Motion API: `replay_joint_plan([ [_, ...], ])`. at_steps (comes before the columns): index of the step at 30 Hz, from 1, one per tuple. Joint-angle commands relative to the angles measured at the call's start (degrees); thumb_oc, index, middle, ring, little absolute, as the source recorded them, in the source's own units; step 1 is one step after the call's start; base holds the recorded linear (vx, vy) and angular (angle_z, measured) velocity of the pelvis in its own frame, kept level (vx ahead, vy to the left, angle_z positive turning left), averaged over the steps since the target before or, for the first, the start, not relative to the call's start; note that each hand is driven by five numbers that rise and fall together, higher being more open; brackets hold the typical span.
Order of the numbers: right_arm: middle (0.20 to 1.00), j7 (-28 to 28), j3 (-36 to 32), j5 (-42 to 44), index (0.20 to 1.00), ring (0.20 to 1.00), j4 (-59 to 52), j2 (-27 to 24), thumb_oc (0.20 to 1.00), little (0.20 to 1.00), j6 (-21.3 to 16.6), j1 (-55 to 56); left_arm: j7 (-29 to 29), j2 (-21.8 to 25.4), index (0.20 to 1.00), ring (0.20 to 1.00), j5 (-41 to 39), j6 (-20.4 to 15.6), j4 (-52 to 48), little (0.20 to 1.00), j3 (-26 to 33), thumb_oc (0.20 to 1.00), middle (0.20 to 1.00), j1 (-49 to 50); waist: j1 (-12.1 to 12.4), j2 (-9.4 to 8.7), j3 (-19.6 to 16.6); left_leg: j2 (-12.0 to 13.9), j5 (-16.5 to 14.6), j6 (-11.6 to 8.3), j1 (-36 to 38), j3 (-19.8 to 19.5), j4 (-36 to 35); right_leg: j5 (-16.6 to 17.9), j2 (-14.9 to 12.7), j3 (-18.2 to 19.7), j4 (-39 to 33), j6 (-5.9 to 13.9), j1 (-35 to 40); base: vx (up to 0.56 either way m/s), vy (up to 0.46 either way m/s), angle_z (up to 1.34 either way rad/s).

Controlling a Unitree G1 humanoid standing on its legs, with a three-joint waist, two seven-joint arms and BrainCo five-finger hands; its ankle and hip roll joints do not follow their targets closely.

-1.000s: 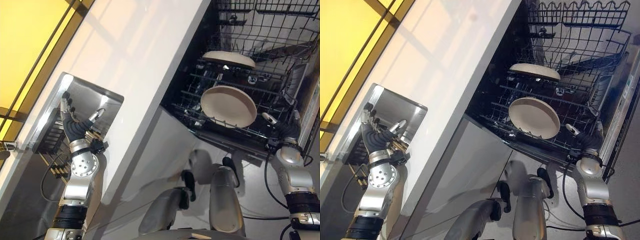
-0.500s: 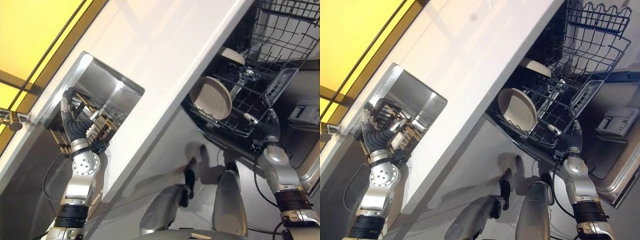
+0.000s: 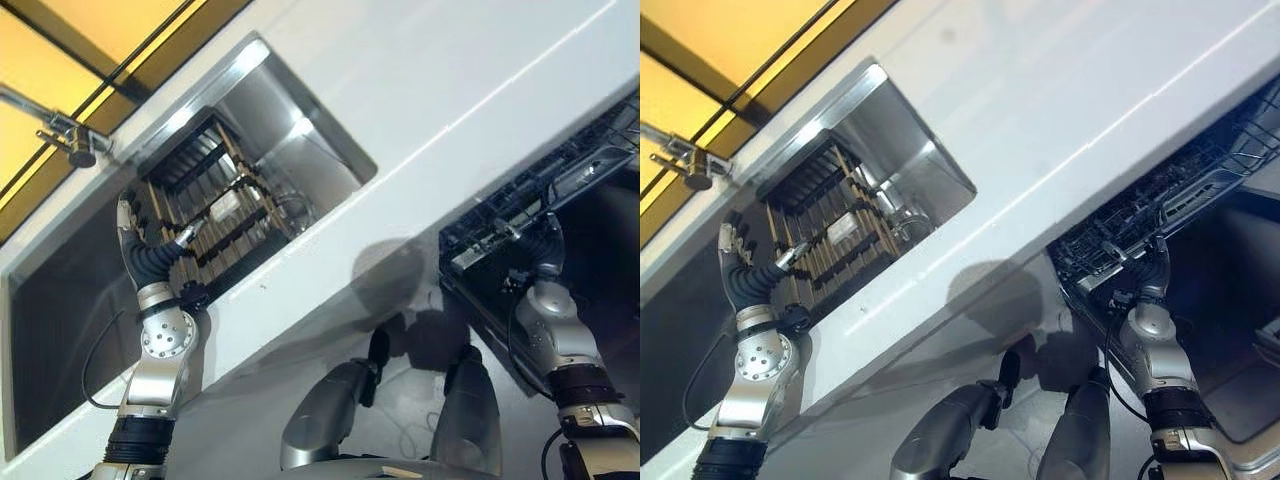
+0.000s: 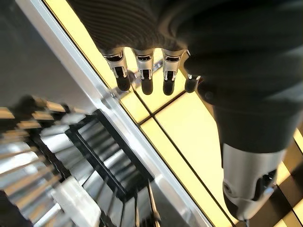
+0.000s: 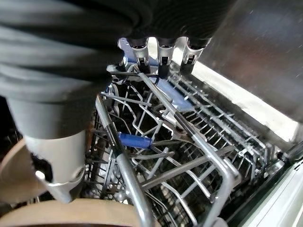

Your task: Pick up plates and place into dishwasher.

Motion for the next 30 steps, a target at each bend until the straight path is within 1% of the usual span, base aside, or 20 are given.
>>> replay_joint_plan([
  [1, 1.000, 2.64, 5.51, -0.61, 1.000, 1.000, -4.45, 3.69, 1.000, 1.000, -6.32, -13.69, -0.23, 6.17, 1.000, 1.000, 0.00, -1.19, -2.74, 1.000, 4.68, 1.000, 1.000, 1.56, 4.36, -4.21, -0.01, -4.08, 0.75, 4.30, -1.80, 1.56, 2.60, 8.30, -1.53, 4.79, -9.14, -1.61, 4.44, 0.00, -0.021, 0.17],
  [3, 1.000, 2.73, 5.67, -0.57, 1.000, 1.000, -3.81, 3.98, 1.000, 1.000, -6.63, -13.90, -0.64, 6.52, 1.000, 1.000, -0.31, -0.98, -2.92, 1.000, 5.07, 1.000, 1.000, 1.66, 4.80, -4.15, -0.15, -4.17, 0.97, 4.27, -1.48, 1.00, 2.19, 8.32, -1.86, 4.27, -9.42, -1.50, 5.13, 0.02, -0.007, 0.24],
  [6, 1.000, 2.17, 5.83, 0.08, 1.000, 1.000, -2.92, 4.01, 1.000, 1.000, -6.95, -13.56, -1.41, 6.87, 1.000, 1.000, -0.74, -1.49, -2.87, 1.000, 5.46, 1.000, 1.000, 2.34, 5.61, -3.87, -0.74, -4.14, 1.82, 4.14, -0.37, -0.03, 0.34, 9.21, -2.99, 3.31, -11.51, -0.83, 6.96, 0.05, 0.006, 0.24],
  [8, 1.000, 1.88, 5.35, 1.06, 1.000, 1.000, -2.15, 3.76, 1.000, 1.000, -7.76, -13.48, -1.66, 7.07, 1.000, 1.000, -1.06, -2.26, -2.96, 1.000, 5.70, 1.000, 1.000, 2.86, 6.27, -3.58, -1.14, -4.09, 2.50, 4.07, 0.45, -0.65, -1.44, 10.49, -4.23, 2.49, -14.21, -0.30, 8.56, 0.02, 0.006, 0.10],
  [12, 1.000, 3.03, 5.44, 1.37, 1.000, 1.000, -0.81, 3.25, 1.000, 1.000, -8.14, -15.85, -1.89, 7.62, 1.000, 1.000, -2.30, -3.68, -3.02, 1.000, 5.83, 1.000, 1.000, 3.36, 7.63, -2.92, -1.86, -4.15, 3.67, 3.80, 1.15, -1.67, -4.34, 12.46, -5.77, 0.74, -18.61, 0.75, 10.64, -0.01, 0.005, 0.21],
  [16, 1.000, 3.32, 6.59, 0.42, 1.000, 1.000, 0.15, 2.92, 1.000, 1.000, -7.46, -19.21, -2.75, 7.46, 1.000, 1.000, -2.70, -4.39, -3.27, 1.000, 5.98, 1.000, 1.000, 3.71, 9.15, -2.51, -2.23, -4.27, 4.56, 3.55, 0.82, -2.31, -5.81, 13.85, -6.62, -0.68, -20.87, 1.41, 11.24, -0.03, -0.008, 0.14],
  [19, 1.000, 3.81, 7.38, 0.74, 1.000, 1.000, 0.72, 2.92, 1.000, 1.000, -8.11, -21.07, -3.51, 7.80, 1.000, 1.000, -2.84, -4.74, -3.67, 1.000, 6.28, 1.000, 1.000, 3.65, 9.88, -2.79, -1.93, -4.19, 4.72, 3.45, -0.05, -2.19, -5.78, 14.19, -6.77, -1.61, -21.45, 1.48, 11.10, -0.06, -0.067, 0.11],
  [24, 1.000, 2.15, 8.36, 0.87, 1.000, 1.000, 1.89, 3.45, 1.000, 1.000, -8.85, -20.43, -4.43, 8.57, 1.000, 1.000, -3.01, -4.71, -3.74, 1.000, 6.74, 1.000, 1.000, 3.00, 9.81, -3.79, -1.41, -3.87, 4.57, 3.38, -0.37, -2.08, -5.37, 14.47, -6.27, -2.14, -21.89, 1.32, 11.54, -0.02, -0.065, 0.05],
  [28, 1.000, 0.78, 7.46, 0.78, 1.000, 1.000, 1.43, 3.46, 1.000, 1.000, -9.62, -18.17, -4.65, 8.68, 1.000, 1.000, -2.85, -5.04, -4.01, 1.000, 6.66, 1.000, 1.000, 2.69, 8.86, -4.51, -0.94, -3.71, 4.23, 3.62, -0.30, -1.80, -5.05, 14.87, -6.04, -1.65, -21.97, 1.27, 11.48, -0.02, -0.059, -0.01],
  [30, 1.000, 0.15, 7.07, 0.35, 1.000, 1.000, 0.63, 3.64, 1.000, 1.000, -9.38, -17.01, -4.46, 8.83, 1.000, 1.000, -2.93, -4.90, -4.09, 1.000, 6.61, 1.000, 1.000, 2.44, 8.08, -4.82, -0.75, -3.53, 3.99, 3.73, -0.20, -1.42, -4.96, 15.08, -5.76, -0.95, -22.11, 1.31, 11.30, -0.03, -0.052, 0.01],
])
